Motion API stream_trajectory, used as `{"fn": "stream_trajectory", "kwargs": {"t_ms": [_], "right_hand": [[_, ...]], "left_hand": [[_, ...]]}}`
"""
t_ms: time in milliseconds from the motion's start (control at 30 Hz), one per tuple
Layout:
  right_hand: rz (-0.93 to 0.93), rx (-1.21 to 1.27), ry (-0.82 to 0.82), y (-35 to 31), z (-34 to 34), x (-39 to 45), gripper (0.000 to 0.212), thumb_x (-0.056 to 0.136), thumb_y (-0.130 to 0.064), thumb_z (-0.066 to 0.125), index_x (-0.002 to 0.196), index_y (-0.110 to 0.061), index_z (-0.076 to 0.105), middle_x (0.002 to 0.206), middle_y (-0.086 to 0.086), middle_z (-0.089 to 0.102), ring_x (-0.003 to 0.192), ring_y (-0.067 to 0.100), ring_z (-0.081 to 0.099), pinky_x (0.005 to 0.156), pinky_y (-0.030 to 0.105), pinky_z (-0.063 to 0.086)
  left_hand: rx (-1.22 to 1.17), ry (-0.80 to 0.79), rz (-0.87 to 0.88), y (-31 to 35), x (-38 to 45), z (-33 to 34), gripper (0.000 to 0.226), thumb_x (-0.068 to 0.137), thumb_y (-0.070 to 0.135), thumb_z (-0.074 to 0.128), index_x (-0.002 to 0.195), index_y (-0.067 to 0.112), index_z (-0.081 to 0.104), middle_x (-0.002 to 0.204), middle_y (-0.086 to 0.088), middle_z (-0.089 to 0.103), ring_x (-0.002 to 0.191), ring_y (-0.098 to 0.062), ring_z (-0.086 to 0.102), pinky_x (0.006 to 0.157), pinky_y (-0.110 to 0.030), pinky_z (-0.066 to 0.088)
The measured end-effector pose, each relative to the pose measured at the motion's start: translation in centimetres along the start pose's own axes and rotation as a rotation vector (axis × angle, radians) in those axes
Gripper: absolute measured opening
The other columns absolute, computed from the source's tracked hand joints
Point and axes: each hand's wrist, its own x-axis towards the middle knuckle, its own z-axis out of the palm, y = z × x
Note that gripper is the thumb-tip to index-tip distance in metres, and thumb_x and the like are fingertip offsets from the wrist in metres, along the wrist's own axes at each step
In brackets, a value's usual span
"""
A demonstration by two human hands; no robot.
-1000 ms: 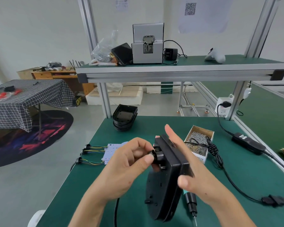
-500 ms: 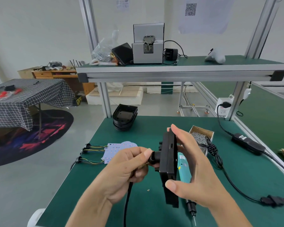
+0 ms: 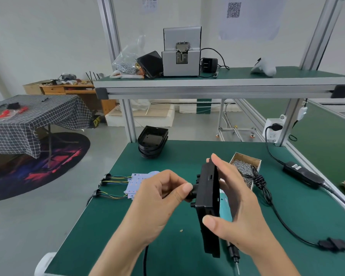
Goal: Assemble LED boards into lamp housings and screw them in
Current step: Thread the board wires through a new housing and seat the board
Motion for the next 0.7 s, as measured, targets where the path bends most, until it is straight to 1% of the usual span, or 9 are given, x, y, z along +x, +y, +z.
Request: {"fn": "stream_trajectory", "kwargs": {"t_ms": [67, 167, 233, 300, 367, 400, 567, 633, 700], "right_hand": [[0.053, 0.090, 0.014, 0.0, 0.4, -0.1, 0.106, 0.070, -0.070, 0.084, 0.158, -0.028, 0.041, 0.155, 0.006, 0.047, 0.143, 0.029, 0.049, 0.113, 0.045, 0.046], [0.167, 0.211, 0.019, -0.5, 0.9, 0.0, 0.105, 0.067, -0.071, 0.084, 0.154, -0.026, 0.047, 0.146, 0.004, 0.059, 0.132, 0.025, 0.059, 0.104, 0.033, 0.052], [0.231, 0.235, 0.019, -0.6, 0.8, 0.3, 0.097, 0.068, -0.067, 0.082, 0.149, -0.024, 0.052, 0.138, -0.001, 0.067, 0.129, 0.020, 0.062, 0.100, 0.027, 0.052], [0.285, 0.256, 0.021, -0.6, 0.6, 0.5, 0.085, 0.070, -0.063, 0.075, 0.144, -0.025, 0.057, 0.132, 0.000, 0.070, 0.128, 0.023, 0.063, 0.103, 0.034, 0.052], [0.314, 0.276, 0.021, -0.7, 0.5, 0.7, 0.083, 0.070, -0.066, 0.075, 0.142, -0.027, 0.060, 0.131, 0.003, 0.071, 0.128, 0.024, 0.063, 0.109, 0.046, 0.047], [0.313, 0.274, 0.027, -0.8, 0.6, 0.7, 0.082, 0.071, -0.066, 0.075, 0.142, -0.028, 0.060, 0.131, 0.002, 0.071, 0.129, 0.022, 0.063, 0.111, 0.047, 0.046], [0.292, 0.272, 0.058, -1.0, 1.3, 0.4, 0.090, 0.070, -0.077, 0.076, 0.144, -0.031, 0.057, 0.134, -0.001, 0.070, 0.130, 0.018, 0.062, 0.108, 0.040, 0.045], [0.273, 0.271, 0.057, -1.0, 1.5, 0.3, 0.082, 0.075, -0.065, 0.074, 0.147, -0.029, 0.054, 0.134, -0.002, 0.070, 0.130, 0.016, 0.062, 0.105, 0.031, 0.049], [0.253, 0.261, 0.048, -1.2, 1.6, 0.2, 0.083, 0.077, -0.057, 0.073, 0.150, -0.025, 0.049, 0.134, -0.005, 0.070, 0.130, 0.012, 0.061, 0.101, 0.019, 0.049]], "left_hand": [[0.028, -0.008, 0.023, -0.2, 0.1, 0.0, 0.020, 0.086, 0.044, 0.075, 0.087, 0.025, 0.072, 0.086, 0.008, 0.074, 0.080, -0.006, 0.067, 0.077, -0.014, 0.050], [0.010, -0.019, 0.044, -0.5, 0.1, 0.0, 0.016, 0.083, 0.043, 0.074, 0.088, 0.028, 0.071, 0.087, 0.010, 0.073, 0.082, -0.007, 0.066, 0.078, -0.016, 0.050], [0.044, -0.039, 0.039, -0.8, 0.0, -0.2, 0.015, 0.083, 0.042, 0.075, 0.091, 0.030, 0.070, 0.089, 0.011, 0.073, 0.080, -0.009, 0.063, 0.076, -0.019, 0.049], [0.068, -0.058, 0.022, -0.8, 0.0, -0.4, 0.017, 0.082, 0.043, 0.075, 0.095, 0.032, 0.070, 0.092, 0.011, 0.073, 0.079, -0.011, 0.059, 0.076, -0.024, 0.049], [0.047, -0.033, 0.018, -0.8, 0.0, -0.4, 0.017, 0.082, 0.039, 0.077, 0.097, 0.033, 0.072, 0.095, 0.008, 0.075, 0.083, -0.011, 0.063, 0.079, -0.025, 0.052], [0.033, -0.010, 0.023, -0.8, 0.0, -0.3, 0.015, 0.084, 0.035, 0.078, 0.097, 0.033, 0.073, 0.095, 0.006, 0.077, 0.086, -0.011, 0.066, 0.081, -0.024, 0.053], [-0.080, 0.070, 0.062, -0.8, -0.1, 0.4, 0.012, 0.085, 0.021, 0.079, 0.096, 0.024, 0.075, 0.096, -0.003, 0.078, 0.090, -0.012, 0.071, 0.082, -0.019, 0.054], [-0.142, 0.087, 0.066, -0.6, -0.2, 0.7, 0.011, 0.088, 0.019, 0.079, 0.097, 0.014, 0.073, 0.094, -0.004, 0.078, 0.085, -0.009, 0.071, 0.077, -0.015, 0.053], [-0.172, 0.093, 0.066, -0.6, -0.3, 0.9, 0.016, 0.088, 0.019, 0.075, 0.098, 0.008, 0.072, 0.088, 0.001, 0.077, 0.072, -0.001, 0.066, 0.068, -0.009, 0.049]]}}
